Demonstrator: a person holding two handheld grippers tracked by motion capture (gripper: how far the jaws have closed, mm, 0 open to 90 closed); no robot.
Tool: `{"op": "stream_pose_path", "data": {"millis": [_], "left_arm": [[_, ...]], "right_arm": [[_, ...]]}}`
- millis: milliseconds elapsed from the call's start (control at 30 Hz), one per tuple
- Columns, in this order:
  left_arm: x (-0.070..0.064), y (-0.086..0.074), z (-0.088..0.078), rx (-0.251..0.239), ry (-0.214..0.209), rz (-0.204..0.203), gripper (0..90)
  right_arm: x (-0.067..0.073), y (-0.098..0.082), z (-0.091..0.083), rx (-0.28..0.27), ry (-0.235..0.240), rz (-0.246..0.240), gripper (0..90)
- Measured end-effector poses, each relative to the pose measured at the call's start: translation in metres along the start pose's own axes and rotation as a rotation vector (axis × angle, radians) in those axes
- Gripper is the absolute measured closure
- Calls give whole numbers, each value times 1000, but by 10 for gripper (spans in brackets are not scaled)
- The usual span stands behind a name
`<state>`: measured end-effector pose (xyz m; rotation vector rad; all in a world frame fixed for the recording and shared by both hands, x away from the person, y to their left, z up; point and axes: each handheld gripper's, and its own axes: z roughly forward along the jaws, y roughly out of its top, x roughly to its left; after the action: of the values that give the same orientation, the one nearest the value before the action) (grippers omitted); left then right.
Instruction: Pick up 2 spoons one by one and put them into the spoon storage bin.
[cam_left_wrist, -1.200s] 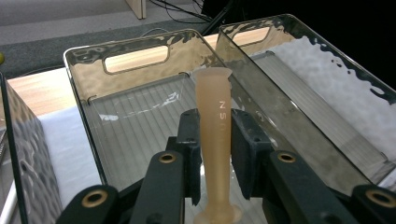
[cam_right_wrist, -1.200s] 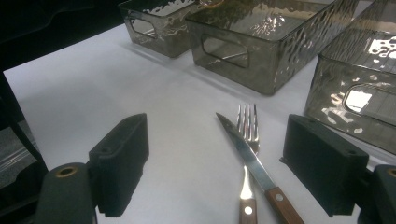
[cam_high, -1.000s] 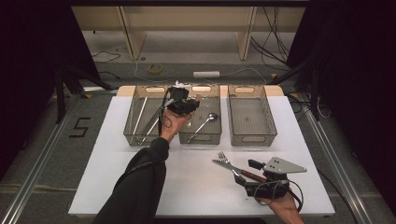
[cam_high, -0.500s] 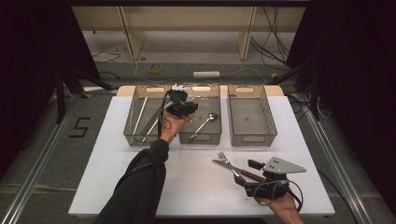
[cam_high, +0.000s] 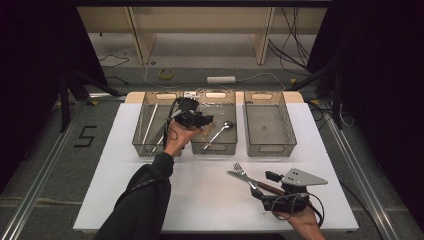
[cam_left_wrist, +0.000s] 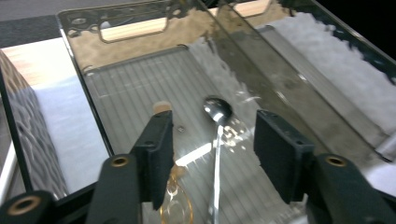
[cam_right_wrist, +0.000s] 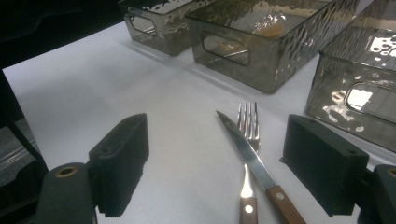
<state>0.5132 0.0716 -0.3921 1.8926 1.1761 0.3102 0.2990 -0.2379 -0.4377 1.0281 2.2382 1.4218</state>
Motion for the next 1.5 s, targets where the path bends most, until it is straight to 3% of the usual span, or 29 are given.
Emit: {"op": "stream_pose_path", "data": {"millis": [200,367,767,900,1067,1267,1500], "left_arm": [[-5,-6,-28,14,-27,40,355],[-2,-19,-50,-11,-53,24,317],[7,-58,-88,-54,-93,34,258],[8,-71,-97,-60,-107,59,242],[10,-90,-110,-67,-95,75,230],[17,-112,-122,-95,-102,49,225],[17,-128,-135,-124,-88,84,216]], "right_arm": [[-2,1,-2,8,-14,-14,240],[-6,1,-2,48,-10,-29,237],[-12,7,1,149,-7,-68,234],[-16,10,2,207,-17,-95,236],[-21,15,5,279,-17,-117,252],[-28,20,14,373,-27,-137,255],[-30,26,24,469,-39,-183,264]]}}
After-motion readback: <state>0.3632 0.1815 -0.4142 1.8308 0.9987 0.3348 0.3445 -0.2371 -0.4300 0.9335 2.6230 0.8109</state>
